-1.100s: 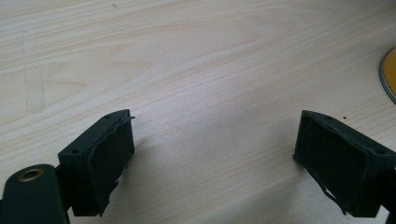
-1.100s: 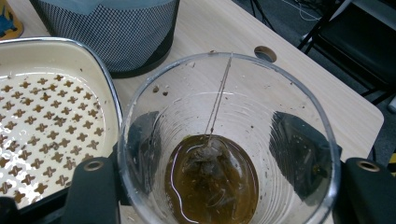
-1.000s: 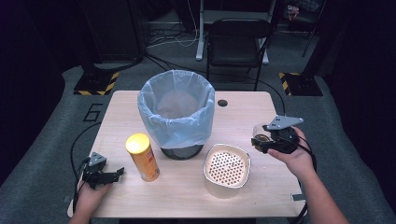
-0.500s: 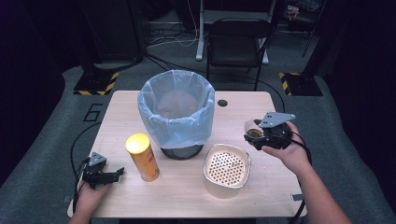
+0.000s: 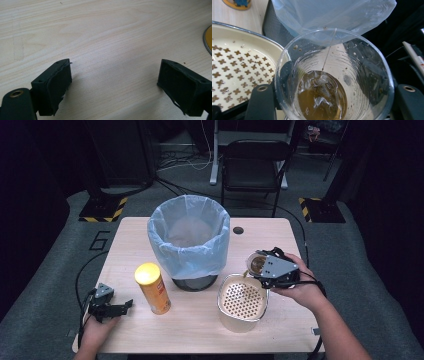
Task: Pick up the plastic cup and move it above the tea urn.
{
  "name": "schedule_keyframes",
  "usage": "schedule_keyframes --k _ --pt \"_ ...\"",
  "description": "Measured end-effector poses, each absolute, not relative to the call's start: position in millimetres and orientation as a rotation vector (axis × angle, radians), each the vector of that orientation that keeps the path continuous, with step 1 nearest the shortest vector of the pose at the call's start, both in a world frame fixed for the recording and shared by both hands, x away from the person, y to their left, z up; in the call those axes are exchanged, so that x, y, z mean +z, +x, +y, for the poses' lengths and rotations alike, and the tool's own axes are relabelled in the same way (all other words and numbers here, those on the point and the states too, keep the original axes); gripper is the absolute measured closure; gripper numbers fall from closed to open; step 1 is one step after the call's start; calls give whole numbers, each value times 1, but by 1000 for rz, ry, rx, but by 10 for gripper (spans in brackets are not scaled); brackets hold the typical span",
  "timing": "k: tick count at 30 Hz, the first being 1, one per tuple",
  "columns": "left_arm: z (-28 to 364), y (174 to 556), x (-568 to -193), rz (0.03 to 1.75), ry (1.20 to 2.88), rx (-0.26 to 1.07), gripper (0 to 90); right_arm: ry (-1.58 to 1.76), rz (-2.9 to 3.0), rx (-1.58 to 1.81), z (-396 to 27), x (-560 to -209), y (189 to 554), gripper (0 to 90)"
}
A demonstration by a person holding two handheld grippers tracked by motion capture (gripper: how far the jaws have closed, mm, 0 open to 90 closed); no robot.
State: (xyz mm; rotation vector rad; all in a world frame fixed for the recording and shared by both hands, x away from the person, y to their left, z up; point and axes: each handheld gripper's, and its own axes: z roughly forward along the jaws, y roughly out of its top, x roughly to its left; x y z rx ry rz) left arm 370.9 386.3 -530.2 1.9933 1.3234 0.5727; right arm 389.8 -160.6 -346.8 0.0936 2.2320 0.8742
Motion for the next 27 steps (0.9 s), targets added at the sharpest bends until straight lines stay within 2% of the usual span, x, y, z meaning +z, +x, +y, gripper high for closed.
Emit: schedule_keyframes --k 27 --pt "386 371 -530 1324 1990 573 117 -1 2200 768 -157 -349 379 338"
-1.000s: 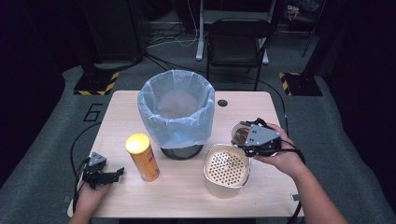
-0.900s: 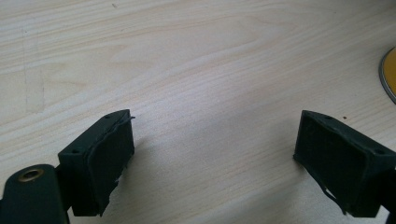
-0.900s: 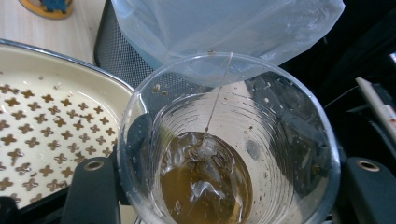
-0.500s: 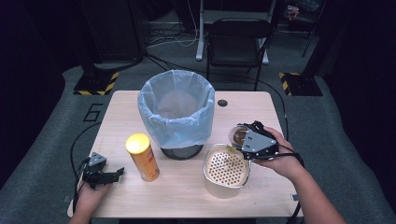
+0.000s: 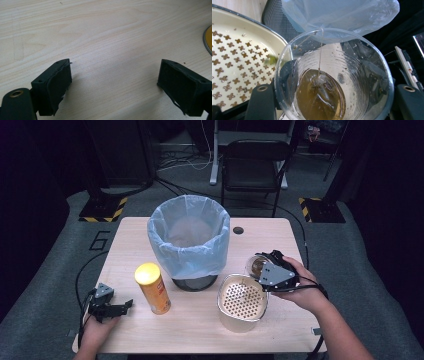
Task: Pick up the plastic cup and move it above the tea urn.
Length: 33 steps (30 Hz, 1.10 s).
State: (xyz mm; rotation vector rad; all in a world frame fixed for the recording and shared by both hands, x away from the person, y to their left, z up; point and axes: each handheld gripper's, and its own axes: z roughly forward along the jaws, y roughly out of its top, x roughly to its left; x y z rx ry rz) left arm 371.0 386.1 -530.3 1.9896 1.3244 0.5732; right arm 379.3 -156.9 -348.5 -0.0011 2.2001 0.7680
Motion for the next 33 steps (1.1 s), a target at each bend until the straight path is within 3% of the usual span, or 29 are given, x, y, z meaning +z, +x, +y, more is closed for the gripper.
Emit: schedule_keyframes --k 25,33 --pt "386 371 -530 1324 1990 574 117 -137 2136 544 -144 -358 367 351" --pt "386 371 -531 1325 1984 576 117 -347 2014 250 -129 -370 350 362"
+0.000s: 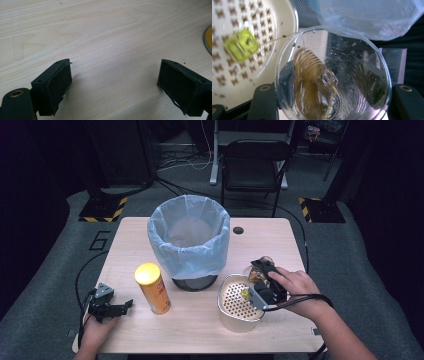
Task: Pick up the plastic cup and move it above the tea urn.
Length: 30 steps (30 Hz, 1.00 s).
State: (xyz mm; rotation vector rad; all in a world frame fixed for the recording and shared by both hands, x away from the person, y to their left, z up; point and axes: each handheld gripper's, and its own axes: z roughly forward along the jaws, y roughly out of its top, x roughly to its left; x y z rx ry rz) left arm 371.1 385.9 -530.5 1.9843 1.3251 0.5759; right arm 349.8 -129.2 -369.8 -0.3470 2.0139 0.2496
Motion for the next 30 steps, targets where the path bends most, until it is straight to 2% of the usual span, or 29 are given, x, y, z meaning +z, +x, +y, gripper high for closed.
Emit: schedule_keyframes --k 3,7,9,18,30 --pt "386 371 -530 1324 1989 574 117 -492 1883 8 -116 -385 338 368" --pt "386 371 -530 1323 1990 575 117 -571 1820 -137 -109 -394 334 378" --pt "386 371 -530 1324 1992 573 117 -725 1728 -291 -101 -402 334 378" --pt "386 371 -530 1322 1993 574 117 -626 1569 -268 -104 -411 321 370" --pt "386 371 -530 1320 1993 575 117 -631 1579 -270 -107 -412 325 369"
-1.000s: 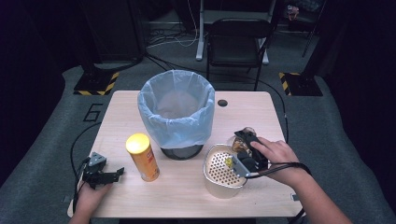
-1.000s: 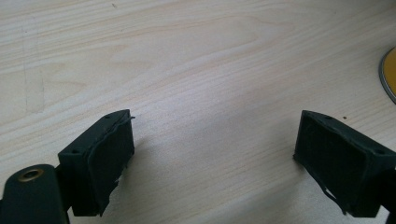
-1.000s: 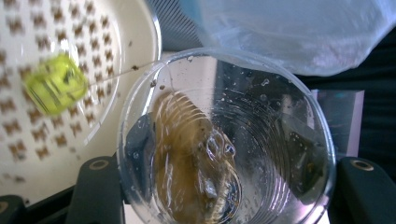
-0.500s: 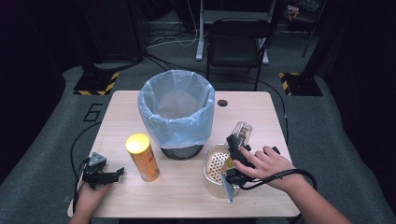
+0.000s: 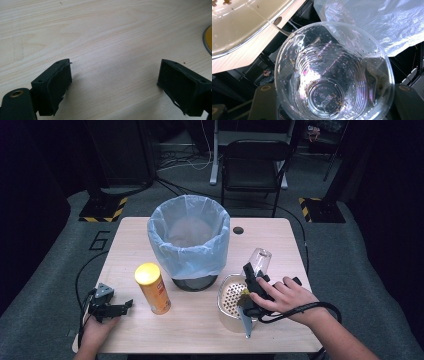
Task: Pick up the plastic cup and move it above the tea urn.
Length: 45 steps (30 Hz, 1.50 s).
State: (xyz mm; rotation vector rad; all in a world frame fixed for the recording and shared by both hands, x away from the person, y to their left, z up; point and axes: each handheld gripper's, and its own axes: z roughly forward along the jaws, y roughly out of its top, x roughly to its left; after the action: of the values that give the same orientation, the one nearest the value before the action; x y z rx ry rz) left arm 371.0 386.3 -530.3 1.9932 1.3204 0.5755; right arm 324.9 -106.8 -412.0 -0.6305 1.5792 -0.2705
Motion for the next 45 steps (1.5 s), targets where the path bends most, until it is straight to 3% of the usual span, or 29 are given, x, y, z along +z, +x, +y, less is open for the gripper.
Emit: schedule_keyframes --k 45 --pt "386 371 -530 1320 1994 575 117 -671 1583 -256 -104 -403 323 367"
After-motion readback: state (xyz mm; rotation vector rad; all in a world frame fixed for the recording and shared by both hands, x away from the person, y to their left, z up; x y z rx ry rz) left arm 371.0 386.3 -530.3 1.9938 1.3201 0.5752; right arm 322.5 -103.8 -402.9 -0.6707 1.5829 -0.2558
